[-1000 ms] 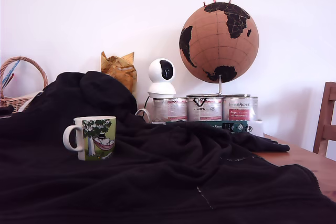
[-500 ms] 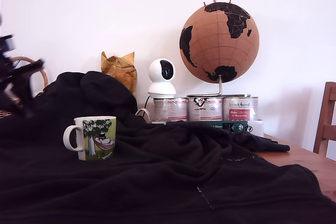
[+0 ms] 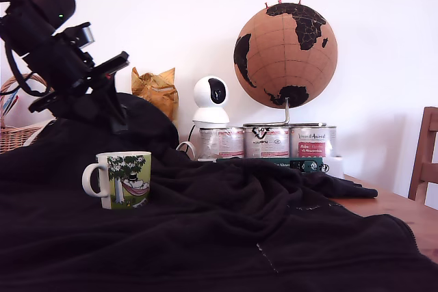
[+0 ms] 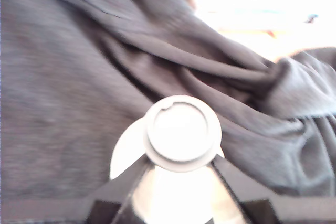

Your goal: Pick the grey coffee capsule and place it inside the green coffee cup

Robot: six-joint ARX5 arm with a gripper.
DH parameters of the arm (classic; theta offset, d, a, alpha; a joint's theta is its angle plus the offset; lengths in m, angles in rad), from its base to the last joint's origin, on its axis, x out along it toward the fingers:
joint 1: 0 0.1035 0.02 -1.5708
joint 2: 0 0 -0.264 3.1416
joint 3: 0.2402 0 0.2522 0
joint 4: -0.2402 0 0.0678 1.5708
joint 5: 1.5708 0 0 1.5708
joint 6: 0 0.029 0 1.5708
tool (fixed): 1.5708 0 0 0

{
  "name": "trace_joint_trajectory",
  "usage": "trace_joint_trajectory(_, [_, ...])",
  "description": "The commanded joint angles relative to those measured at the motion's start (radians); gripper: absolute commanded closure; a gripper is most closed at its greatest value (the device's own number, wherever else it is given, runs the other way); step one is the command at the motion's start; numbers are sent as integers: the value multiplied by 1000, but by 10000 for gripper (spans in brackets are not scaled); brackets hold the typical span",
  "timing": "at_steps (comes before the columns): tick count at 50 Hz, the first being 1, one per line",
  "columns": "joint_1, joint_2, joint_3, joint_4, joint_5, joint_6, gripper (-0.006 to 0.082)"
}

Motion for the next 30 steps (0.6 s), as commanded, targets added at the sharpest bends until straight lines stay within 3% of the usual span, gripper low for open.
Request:
trace_joint_trajectory(1, [-10, 9, 4, 5, -2, -6, 551])
trace_joint_trajectory(14, [-29, 9, 4, -7, -13, -6, 528])
trace_joint_trajectory(23, [-29, 9, 4, -29, -33, -1, 212])
trace_joint_trajectory(30, [-29, 9, 7, -29, -33, 8, 185])
